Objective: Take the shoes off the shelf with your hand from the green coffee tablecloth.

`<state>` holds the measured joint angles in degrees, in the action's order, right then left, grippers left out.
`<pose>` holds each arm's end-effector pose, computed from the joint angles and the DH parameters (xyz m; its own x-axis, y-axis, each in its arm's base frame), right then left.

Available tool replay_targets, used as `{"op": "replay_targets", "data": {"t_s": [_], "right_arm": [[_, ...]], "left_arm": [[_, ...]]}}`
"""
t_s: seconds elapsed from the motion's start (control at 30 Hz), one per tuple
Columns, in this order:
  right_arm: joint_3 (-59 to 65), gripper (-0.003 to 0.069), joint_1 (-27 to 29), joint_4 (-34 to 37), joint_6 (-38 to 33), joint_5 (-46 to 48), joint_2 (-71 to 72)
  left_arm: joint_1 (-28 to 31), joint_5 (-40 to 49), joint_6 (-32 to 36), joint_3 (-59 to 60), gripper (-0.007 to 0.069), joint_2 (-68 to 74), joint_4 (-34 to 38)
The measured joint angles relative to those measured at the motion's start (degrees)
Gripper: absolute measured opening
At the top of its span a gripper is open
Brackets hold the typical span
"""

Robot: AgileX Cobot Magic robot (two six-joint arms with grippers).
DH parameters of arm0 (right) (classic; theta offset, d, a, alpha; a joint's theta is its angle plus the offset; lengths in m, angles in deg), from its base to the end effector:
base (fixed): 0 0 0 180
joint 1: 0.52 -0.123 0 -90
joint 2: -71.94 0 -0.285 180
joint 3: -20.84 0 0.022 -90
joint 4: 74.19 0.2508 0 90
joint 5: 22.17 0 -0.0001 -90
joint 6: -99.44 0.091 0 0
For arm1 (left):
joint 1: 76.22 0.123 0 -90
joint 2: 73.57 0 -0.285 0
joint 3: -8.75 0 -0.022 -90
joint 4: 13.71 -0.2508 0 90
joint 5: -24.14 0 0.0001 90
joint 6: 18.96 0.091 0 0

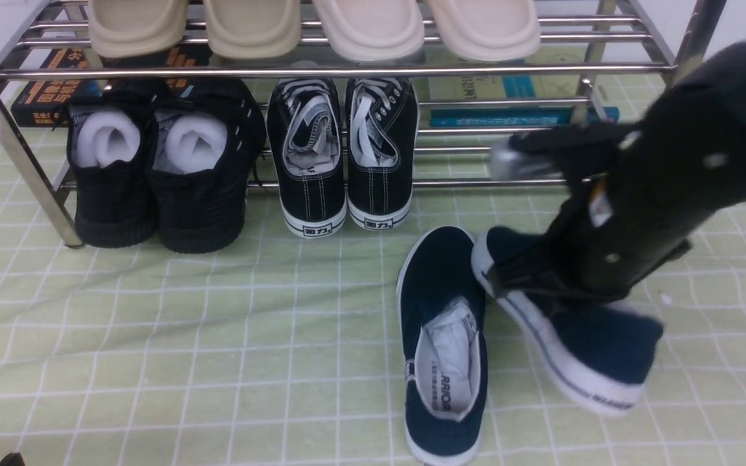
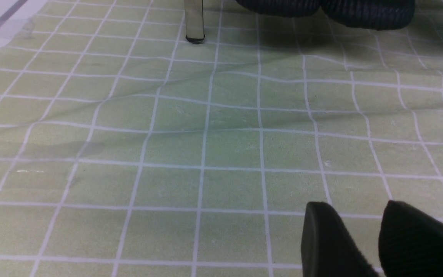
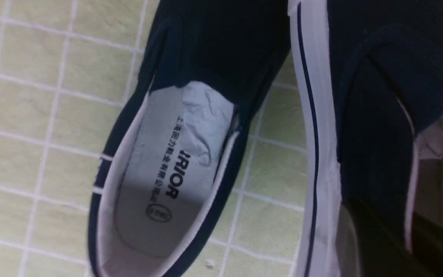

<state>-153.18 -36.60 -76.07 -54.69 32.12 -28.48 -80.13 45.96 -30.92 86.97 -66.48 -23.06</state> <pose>0.2668 0.1914 0.2677 -0.9362 -0.1639 -0.3110 -0.2085 0.9711 0.1158 0.0525 0.0019 0.1742 -0.2896 -0.0373 -0.9564 -0.0061 0.9993 -0.0371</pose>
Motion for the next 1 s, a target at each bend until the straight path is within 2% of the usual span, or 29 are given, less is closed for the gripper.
{"op": "replay_targets", "data": {"t_s": [0.37,0.63,1.0], "right_arm": [[0.0,0.0049,0.0,0.6,0.4,0.7,0.0],[0.0,0.0051,0.0,-4.3,6.3,1.9,4.0],[0.0,0.0055,-0.2,-3.1,8.5,1.5,-6.0]], "left_arm": [[0.0,0.0,0.0,0.0,0.0242,0.0,0.0],[0.0,0.0,0.0,0.0,0.0242,0.0,0.0],[0.0,0.0,0.0,0.0,0.0242,0.0,0.0]]}}
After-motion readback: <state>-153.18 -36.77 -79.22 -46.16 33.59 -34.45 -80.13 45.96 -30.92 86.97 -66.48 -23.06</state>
